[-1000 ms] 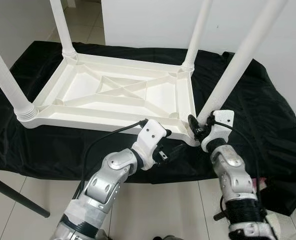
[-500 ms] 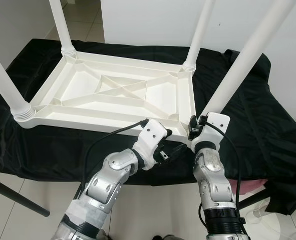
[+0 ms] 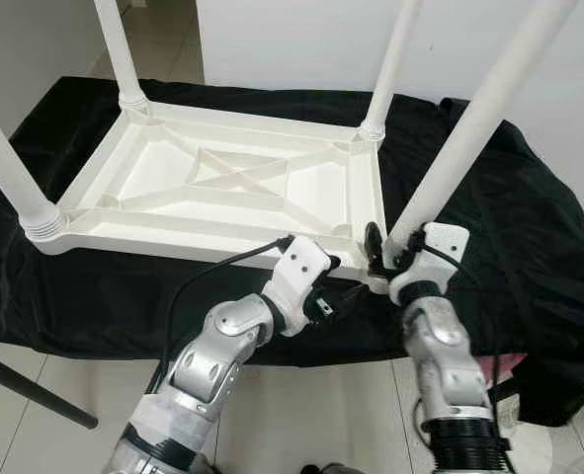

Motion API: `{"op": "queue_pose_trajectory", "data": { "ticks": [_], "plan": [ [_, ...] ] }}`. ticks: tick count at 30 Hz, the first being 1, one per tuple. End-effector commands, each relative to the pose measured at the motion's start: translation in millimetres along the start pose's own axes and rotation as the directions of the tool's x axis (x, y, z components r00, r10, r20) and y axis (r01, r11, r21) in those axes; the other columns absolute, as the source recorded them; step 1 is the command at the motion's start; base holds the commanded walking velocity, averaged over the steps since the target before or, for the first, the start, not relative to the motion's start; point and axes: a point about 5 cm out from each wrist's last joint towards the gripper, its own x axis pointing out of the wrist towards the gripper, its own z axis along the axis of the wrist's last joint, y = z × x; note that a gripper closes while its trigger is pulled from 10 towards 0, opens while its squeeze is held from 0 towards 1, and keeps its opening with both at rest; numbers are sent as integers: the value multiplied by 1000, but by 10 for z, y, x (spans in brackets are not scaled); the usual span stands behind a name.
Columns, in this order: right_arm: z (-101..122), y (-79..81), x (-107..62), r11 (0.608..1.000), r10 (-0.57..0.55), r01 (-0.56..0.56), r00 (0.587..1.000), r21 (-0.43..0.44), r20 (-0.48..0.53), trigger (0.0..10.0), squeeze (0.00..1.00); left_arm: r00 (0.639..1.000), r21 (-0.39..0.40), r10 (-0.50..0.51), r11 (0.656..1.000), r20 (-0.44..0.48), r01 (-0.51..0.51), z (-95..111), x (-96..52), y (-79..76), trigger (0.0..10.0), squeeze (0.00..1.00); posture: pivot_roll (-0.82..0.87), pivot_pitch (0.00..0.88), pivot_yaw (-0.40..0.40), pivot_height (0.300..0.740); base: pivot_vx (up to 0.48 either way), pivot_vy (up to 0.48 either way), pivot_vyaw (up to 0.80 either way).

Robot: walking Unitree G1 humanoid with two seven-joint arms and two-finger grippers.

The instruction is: Building children table

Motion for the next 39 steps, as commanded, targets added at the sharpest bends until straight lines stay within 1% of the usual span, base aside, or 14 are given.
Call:
{"op": "queue_pose_trajectory", "data": {
  "ticks": [1, 4, 5, 6, 7, 13, 17, 19, 21, 29, 30, 32, 33, 39],
  "plan": [
    [-52, -54, -16, 999, 54, -54, 998, -3, -12, 10000, 0, 1000, -4, -4, 1000, -4, 4, -10, -3, -22, 10000, 0, -40, 89, -53, 740, 0, 0, 0],
    [-34, -115, 19, 992, 115, -116, 993, -50, -13, 10000, 0, 1000, -3, -9, 1000, -4, 9, -8, 4, -21, 10000, 0, -45, 87, -51, 740, 0, 0, 0],
    [-34, -115, 19, 992, 115, -116, 993, -50, -13, 10000, 0, 1000, -3, -9, 1000, -4, 9, -8, 4, -21, 10000, 0, -45, 87, -51, 740, 0, 0, 0],
    [-31, -131, 47, 985, 157, -158, 987, -73, -19, 10000, 0, 1000, -3, -15, 1000, -3, 15, -6, 13, -23, 10000, 0, -46, 86, -50, 740, 0, 0, 0],
    [-32, -131, 55, 982, 170, -172, 985, -79, -21, 10000, 0, 1000, -3, -17, 1000, -3, 17, -5, 15, -25, 10000, 0, -46, 86, -50, 740, 0, 0, 0],
    [-49, -136, 89, 968, 235, -237, 971, -86, -33, 10000, 0, 1000, 3, -25, 1000, -6, 25, -15, 23, -35, 10000, 0, -42, 81, -50, 740, 0, 0, 0],
    [-81, -115, 101, 950, 297, -300, 954, -86, -44, 10000, 0, 1000, 6, -27, 1000, -8, 27, -55, 13, -65, 10000, 0, -36, 75, -52, 740, 0, 0, 0],
    [-81, -115, 101, 950, 297, -300, 954, -86, -44, 10000, 0, 1000, 6, -27, 1000, -8, 27, -55, 13, -65, 10000, 0, -36, 75, -52, 740, 0, 0, 0],
    [-129, -90, 102, 931, 346, -351, 936, -98, -63, 10000, 0, 1000, 43, -14, 999, -12, 14, -105, 0, -93, 10000, 0, -28, 71, -56, 740, 0, 0, 0],
    [-136, -145, 183, 896, 415, -424, 906, -135, -86, 9843, 0, 1000, 86, 28, 996, -6, -27, -166, -17, -92, 10000, 0, -26, 75, -50, 740, 0, 0, 0],
    [-132, -163, 200, 892, 422, -431, 902, -134, -88, 4157, 0, 1000, 94, 22, 995, -10, -21, -171, -18, -97, 10000, 0, -25, 75, -51, 740, 0, 0, 0],
    [-130, -176, 213, 890, 428, -436, 899, -134, -89, 4157, 0, 1000, 102, 18, 995, -12, -17, -175, -17, -100, 10000, 0, -24, 74, -51, 740, 0, 0, 0],
    [-129, -193, 225, 887, 431, -441, 897, -135, -94, 0, 0, 1000, 111, 18, 994, -13, -16, -176, -18, -98, 10000, 0, -23, 75, -53, 740, 0, 0, 0],
    [-130, -240, 249, 883, 434, -445, 895, -147, -100, 0, 0, 1000, 117, 22, 993, -10, -21, -181, -18, -81, 10000, 0, -19, 70, -57, 740, 0, 0, 0]
  ]
}}
